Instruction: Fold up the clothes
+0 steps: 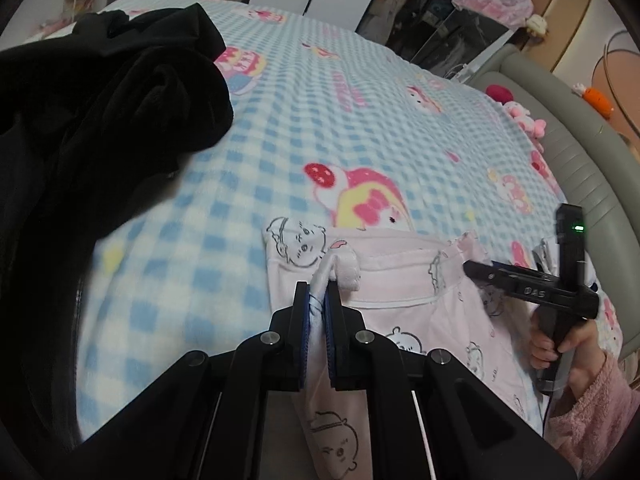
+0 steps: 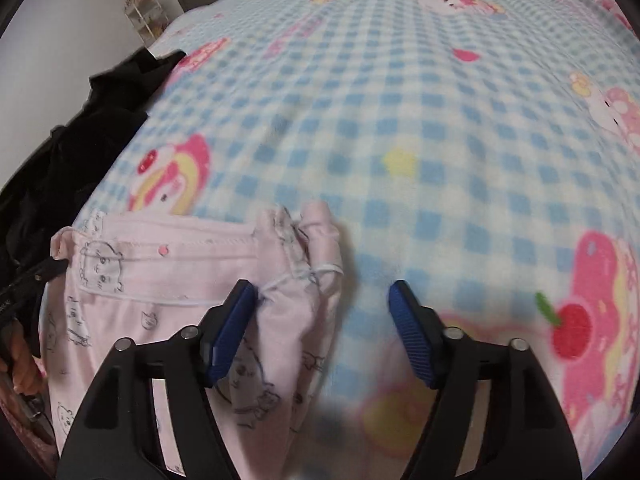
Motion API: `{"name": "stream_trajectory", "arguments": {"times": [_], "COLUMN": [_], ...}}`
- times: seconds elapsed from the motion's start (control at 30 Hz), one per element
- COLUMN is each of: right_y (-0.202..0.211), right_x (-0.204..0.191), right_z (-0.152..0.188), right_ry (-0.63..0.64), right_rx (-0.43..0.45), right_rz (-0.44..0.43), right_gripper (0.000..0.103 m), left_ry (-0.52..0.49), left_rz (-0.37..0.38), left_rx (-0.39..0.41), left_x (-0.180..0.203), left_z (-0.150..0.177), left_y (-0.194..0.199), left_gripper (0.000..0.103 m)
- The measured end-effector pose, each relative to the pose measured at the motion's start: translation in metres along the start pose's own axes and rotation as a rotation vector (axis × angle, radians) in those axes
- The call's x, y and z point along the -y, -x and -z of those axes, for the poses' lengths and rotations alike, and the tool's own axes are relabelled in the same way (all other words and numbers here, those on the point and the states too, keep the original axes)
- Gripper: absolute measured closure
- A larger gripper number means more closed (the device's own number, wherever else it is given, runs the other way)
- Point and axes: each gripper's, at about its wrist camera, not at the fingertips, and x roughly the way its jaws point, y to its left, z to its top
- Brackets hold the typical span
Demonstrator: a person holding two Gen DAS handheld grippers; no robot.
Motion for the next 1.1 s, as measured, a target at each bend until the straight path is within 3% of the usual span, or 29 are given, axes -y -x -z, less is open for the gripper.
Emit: {"name": "stream_trajectory", "arguments": {"times": [0.1,0.23,0.33,0.4,0.43,0.47,0.53,0.57,0.6,0.63,0.67,0.7,0.73,0.97,1.03,1.1], "right_y": [0.015,0.044,0.042,0.031,0.028,0.028,0.028,0.025,0.020,0.012,0.005,0.004,0.007,0.073,0.070,0.047], "right_x": [0.001,0.006,0.015,0.022,0.029,0.034,0.035,0.033,0.029,0.022,0.014,0.008,0.003,0.032,0.047,0.065], "right_z": [0.004,0.005,0.001,0.001,0.003,0.005,0.005,0.004,0.002,0.000,0.000,-0.001,-0.001,-0.012,-0.022,-0.026], "right_ry": [-0.021,-0.044,-0.070,-0.094,-0.117,-0.135,-0.142,-0.132,-0.114,-0.086,-0.057,-0.037,-0.030,-0.083,-0.122,-0.173], "right_rx": [0.049,0.150,0.140,0.095,0.077,0.069,0.083,0.076,0.063,0.043,0.028,0.027,0.034,0.170,0.173,0.123], "right_rz": [-0.005,-0.007,0.022,0.037,0.032,0.018,-0.030,-0.054,-0.067,-0.064,-0.059,-0.050,-0.038,-0.012,0.016,0.063], "right_gripper": [0.091,0.092,0.091,0.083,0.079,0.073,0.061,0.045,0.040,0.040,0.056,0.087,0.092,0.095,0.095,0.092], "left_ry": [0.003,0.018,0.012,0.012,0.009,0.000,-0.028,-0.035,-0.038,-0.031,-0.013,-0.009,-0.023,-0.044,-0.109,-0.092], "left_rz": [0.002,0.020,-0.020,-0.053,-0.052,-0.059,-0.086,-0.096,-0.103,-0.093,-0.067,-0.058,-0.056,0.076,0.043,0.040], "left_rx": [0.029,0.042,-0.033,-0.052,-0.026,0.007,0.049,0.039,0.016,-0.010,-0.039,-0.049,-0.041,-0.031,-0.068,-0.121], "left_x": [0.004,0.006,0.002,-0.001,-0.001,-0.001,-0.001,-0.001,-0.002,-0.004,-0.005,-0.003,0.003,0.038,0.052,0.049], "left_z": [-0.009,-0.020,-0.014,-0.006,-0.002,0.002,0.002,0.000,-0.003,-0.006,-0.009,-0.011,-0.013,-0.054,-0.063,-0.065], "left_y": [0.003,-0.001,-0.027,-0.032,-0.027,-0.019,-0.013,-0.017,-0.023,-0.031,-0.038,-0.040,-0.039,-0.051,-0.080,-0.093], "left_gripper": [0.095,0.095,0.091,0.082,0.073,0.051,0.035,0.038,0.049,0.086,0.094,0.094,0.096,0.096,0.091,0.083]}}
